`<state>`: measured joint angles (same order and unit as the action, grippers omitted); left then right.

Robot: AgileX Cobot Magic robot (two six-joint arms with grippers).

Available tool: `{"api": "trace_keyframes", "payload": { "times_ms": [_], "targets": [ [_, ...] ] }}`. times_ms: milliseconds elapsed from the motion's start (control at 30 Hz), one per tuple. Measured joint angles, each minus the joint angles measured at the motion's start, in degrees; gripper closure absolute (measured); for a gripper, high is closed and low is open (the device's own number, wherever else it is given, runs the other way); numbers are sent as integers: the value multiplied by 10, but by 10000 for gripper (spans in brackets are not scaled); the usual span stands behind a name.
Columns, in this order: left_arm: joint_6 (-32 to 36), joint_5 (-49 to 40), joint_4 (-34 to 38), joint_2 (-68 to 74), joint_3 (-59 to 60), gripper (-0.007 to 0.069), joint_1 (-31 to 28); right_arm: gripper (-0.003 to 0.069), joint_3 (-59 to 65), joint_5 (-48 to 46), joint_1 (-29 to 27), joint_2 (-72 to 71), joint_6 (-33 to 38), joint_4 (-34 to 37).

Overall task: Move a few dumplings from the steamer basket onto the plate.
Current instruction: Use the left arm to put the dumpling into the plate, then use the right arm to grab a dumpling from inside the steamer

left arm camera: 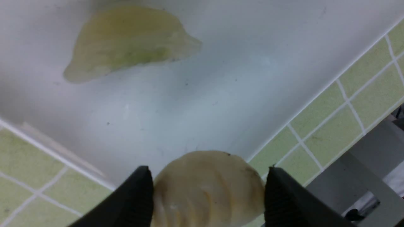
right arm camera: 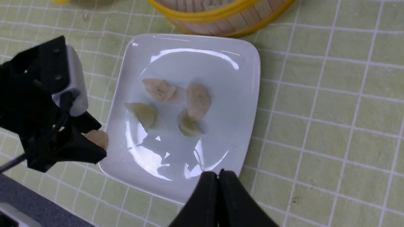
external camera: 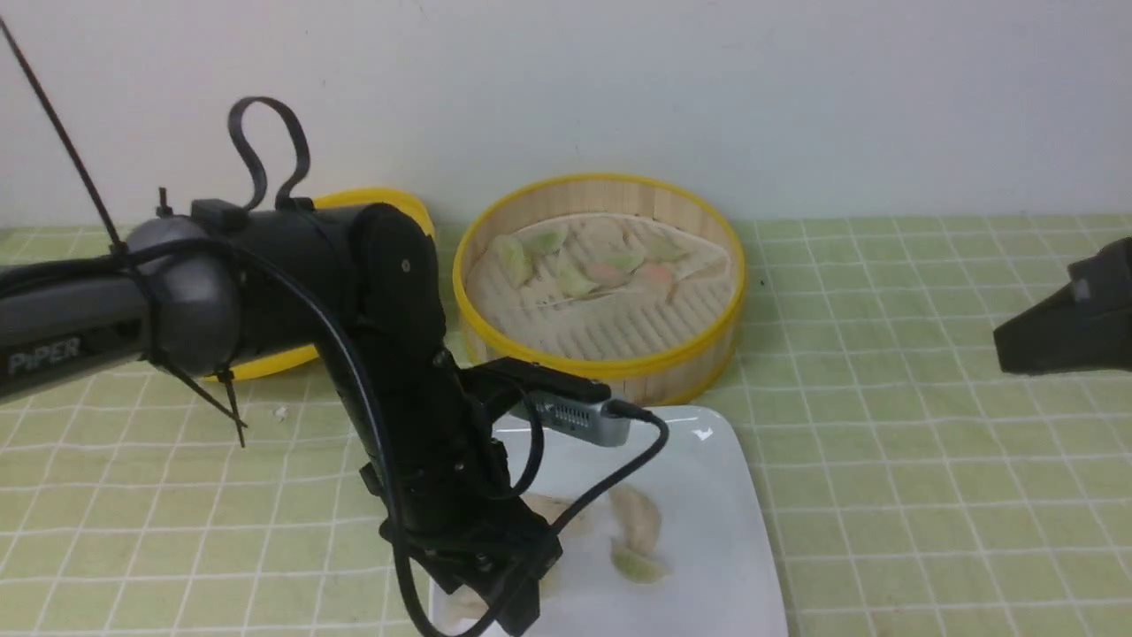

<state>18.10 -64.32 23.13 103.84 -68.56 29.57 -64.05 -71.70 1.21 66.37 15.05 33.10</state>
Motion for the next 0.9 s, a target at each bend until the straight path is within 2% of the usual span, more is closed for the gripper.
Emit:
{"api": "trace_keyframes", "payload": {
  "times_ms": [300,533,667,733,833,900],
  "targets": [
    [7,32,-13,36,0,222,27,671,0,0,0,0,2,0],
    [5,-11,-22,36,-39,111,27,671,0,0,0,0,4,17],
    [4,-35,-22,36,-77,106,27,671,-10,8,0,0,5,19],
    [-5,-43,-22,36,-100,130,27,671,-25,14,0,1,5,22],
    [-22,-43,-24,34,-123,208,27,671,-60,9,0,13,5,27],
    [-31,-43,-29,21,-131,319,26,671,-97,1,0,34,4,30]
  ]
}}
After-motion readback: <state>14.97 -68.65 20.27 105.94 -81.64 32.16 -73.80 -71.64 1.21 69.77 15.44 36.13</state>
